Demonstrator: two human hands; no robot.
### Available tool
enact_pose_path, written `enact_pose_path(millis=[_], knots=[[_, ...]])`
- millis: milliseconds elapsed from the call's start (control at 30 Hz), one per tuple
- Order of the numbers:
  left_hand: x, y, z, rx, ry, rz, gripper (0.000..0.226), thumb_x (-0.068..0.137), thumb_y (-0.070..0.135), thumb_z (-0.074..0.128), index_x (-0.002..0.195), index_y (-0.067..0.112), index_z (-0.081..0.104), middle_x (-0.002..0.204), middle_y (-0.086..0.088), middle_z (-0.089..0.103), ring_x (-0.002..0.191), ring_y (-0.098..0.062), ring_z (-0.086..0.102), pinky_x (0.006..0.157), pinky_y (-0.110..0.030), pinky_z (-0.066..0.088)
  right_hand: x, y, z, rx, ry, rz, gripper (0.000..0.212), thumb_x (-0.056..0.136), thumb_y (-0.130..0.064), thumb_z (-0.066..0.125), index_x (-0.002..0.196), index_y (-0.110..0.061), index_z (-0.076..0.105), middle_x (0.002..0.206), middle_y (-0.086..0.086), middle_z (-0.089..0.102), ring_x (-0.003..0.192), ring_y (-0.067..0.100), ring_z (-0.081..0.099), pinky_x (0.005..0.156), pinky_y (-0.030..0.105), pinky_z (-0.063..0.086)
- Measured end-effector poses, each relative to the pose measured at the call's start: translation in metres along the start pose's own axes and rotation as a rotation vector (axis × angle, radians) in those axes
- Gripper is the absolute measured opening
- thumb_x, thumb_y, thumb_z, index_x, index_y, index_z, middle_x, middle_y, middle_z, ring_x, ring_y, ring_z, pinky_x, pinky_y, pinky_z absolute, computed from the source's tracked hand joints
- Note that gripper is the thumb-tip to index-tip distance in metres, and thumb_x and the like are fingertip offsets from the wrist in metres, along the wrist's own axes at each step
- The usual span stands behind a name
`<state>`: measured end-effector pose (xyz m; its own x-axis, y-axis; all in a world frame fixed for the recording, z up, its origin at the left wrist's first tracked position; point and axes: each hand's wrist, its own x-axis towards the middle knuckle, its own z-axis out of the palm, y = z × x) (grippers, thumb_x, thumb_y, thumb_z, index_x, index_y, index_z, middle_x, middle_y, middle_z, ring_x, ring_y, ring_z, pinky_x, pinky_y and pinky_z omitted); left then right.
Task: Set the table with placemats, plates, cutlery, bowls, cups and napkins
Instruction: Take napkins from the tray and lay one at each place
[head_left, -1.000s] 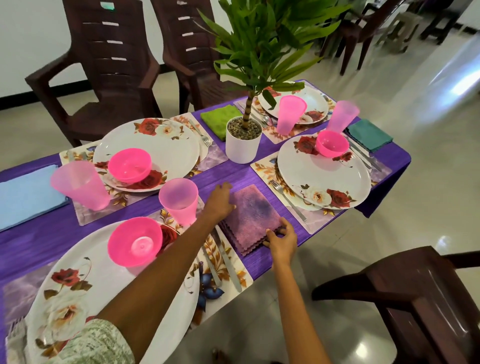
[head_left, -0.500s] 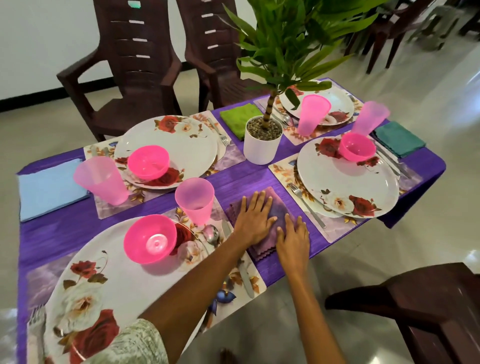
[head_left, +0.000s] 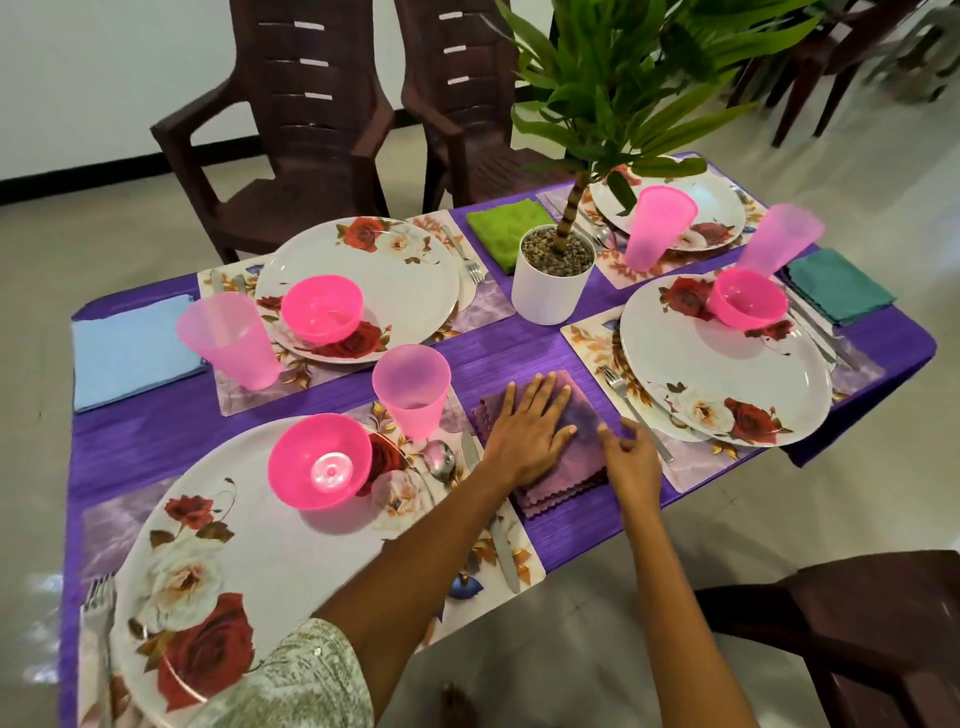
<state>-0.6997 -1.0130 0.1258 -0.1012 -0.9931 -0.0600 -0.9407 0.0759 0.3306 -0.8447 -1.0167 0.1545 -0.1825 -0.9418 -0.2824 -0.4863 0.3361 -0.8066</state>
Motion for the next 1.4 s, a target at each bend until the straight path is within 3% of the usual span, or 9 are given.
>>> enact_pose_path(millis=[167, 367, 467, 567, 667, 833, 1133, 1300, 1400], knots=[[-0.004, 0.001, -0.004, 0.016, 0.084, -0.047, 0.076, 0.085, 0.054, -0.007, 0.151, 0.018, 0.004, 0.159, -0.006, -0.003, 0.146, -0.022, -0.008, 0.111, -0.042, -0.019, 0.022, 0.0, -0.003, -0.051, -0.112, 0.011, 0.026, 0.086, -0.025, 0.067, 0.106, -0.008, 0.069, 0.105, 0.012, 0.069, 0.097, 0.026, 0.062, 0.085, 0.038, 0.049], [0.0, 0.015, -0.01, 0.04, 0.085, -0.02, 0.076, 0.085, 0.053, -0.008, 0.151, 0.017, 0.005, 0.159, -0.008, -0.001, 0.146, -0.024, -0.007, 0.109, -0.042, -0.021, 0.027, 0.003, -0.008, -0.055, -0.041, 0.044, 0.03, 0.088, -0.025, 0.066, 0.111, -0.006, 0.067, 0.109, 0.013, 0.068, 0.102, 0.028, 0.061, 0.09, 0.042, 0.051], [-0.003, 0.013, -0.008, 0.05, 0.045, -0.084, 0.063, 0.096, 0.049, 0.007, 0.151, 0.017, 0.003, 0.159, -0.008, -0.005, 0.146, -0.024, -0.009, 0.111, -0.043, -0.019, 0.029, 0.003, -0.009, -0.058, -0.083, 0.061, 0.031, 0.087, -0.026, 0.066, 0.111, -0.006, 0.066, 0.109, 0.012, 0.067, 0.103, 0.028, 0.061, 0.092, 0.044, 0.051], [-0.006, 0.006, -0.007, -0.019, 0.021, -0.207, 0.06, 0.101, 0.045, 0.02, 0.151, 0.013, 0.008, 0.158, -0.013, 0.003, 0.146, -0.029, 0.0, 0.116, -0.047, -0.005, 0.032, 0.005, -0.013, -0.018, -0.135, 0.094, 0.033, 0.086, -0.031, 0.067, 0.108, -0.006, 0.067, 0.107, 0.012, 0.067, 0.102, 0.028, 0.061, 0.091, 0.046, 0.052], [-0.001, 0.002, -0.02, -0.067, 0.086, -0.338, 0.052, 0.101, 0.032, 0.032, 0.146, 0.009, 0.022, 0.147, -0.017, 0.033, 0.135, -0.033, 0.031, 0.11, -0.049, 0.024, 0.031, 0.005, -0.021, 0.022, -0.105, 0.118, 0.033, 0.089, -0.032, 0.063, 0.108, -0.006, 0.068, 0.106, 0.011, 0.066, 0.098, 0.026, 0.061, 0.09, 0.044, 0.053], [0.009, -0.01, -0.037, -0.052, 0.075, -0.414, 0.043, 0.094, 0.006, 0.044, 0.136, 0.009, 0.036, 0.132, -0.017, 0.048, 0.123, -0.033, 0.044, 0.099, -0.042, 0.036, 0.029, 0.007, -0.019, -0.148, -0.05, 0.061, 0.025, 0.091, -0.026, 0.061, 0.109, -0.01, 0.068, 0.113, 0.009, 0.067, 0.104, 0.024, 0.059, 0.094, 0.039, 0.049], [0.008, -0.008, -0.035, -0.105, 0.155, -0.393, 0.041, 0.096, 0.01, 0.045, 0.136, 0.008, 0.036, 0.134, -0.019, 0.045, 0.124, -0.033, 0.041, 0.098, -0.041, 0.039, 0.016, 0.004, -0.017, -0.15, -0.007, 0.012, 0.038, 0.091, -0.029, 0.061, 0.122, -0.008, 0.056, 0.122, 0.012, 0.06, 0.111, 0.027, 0.057, 0.092, 0.036, 0.047], [-0.035, 0.016, -0.036, -0.063, 0.195, -0.179, 0.049, 0.102, 0.024, 0.031, 0.148, 0.009, 0.023, 0.156, -0.016, 0.014, 0.146, -0.032, 0.005, 0.116, -0.045, -0.001, -0.036, 0.009, -0.019, 0.022, 0.263, -0.137, 0.029, 0.095, -0.024, 0.055, 0.12, -0.011, 0.057, 0.126, 0.011, 0.052, 0.115, 0.025, 0.051, 0.091, 0.035, 0.046], [-0.085, 0.032, -0.029, -0.043, 0.261, -0.012, 0.043, 0.097, 0.017, 0.042, 0.137, 0.004, 0.045, 0.145, -0.018, 0.04, 0.139, -0.034, 0.031, 0.113, -0.049, 0.016, -0.089, 0.026, -0.005, 0.097, 0.31, -0.257, 0.019, 0.094, -0.019, 0.054, 0.111, -0.013, 0.061, 0.111, 0.003, 0.055, 0.104, 0.027, 0.057, 0.087, 0.047, 0.051]])
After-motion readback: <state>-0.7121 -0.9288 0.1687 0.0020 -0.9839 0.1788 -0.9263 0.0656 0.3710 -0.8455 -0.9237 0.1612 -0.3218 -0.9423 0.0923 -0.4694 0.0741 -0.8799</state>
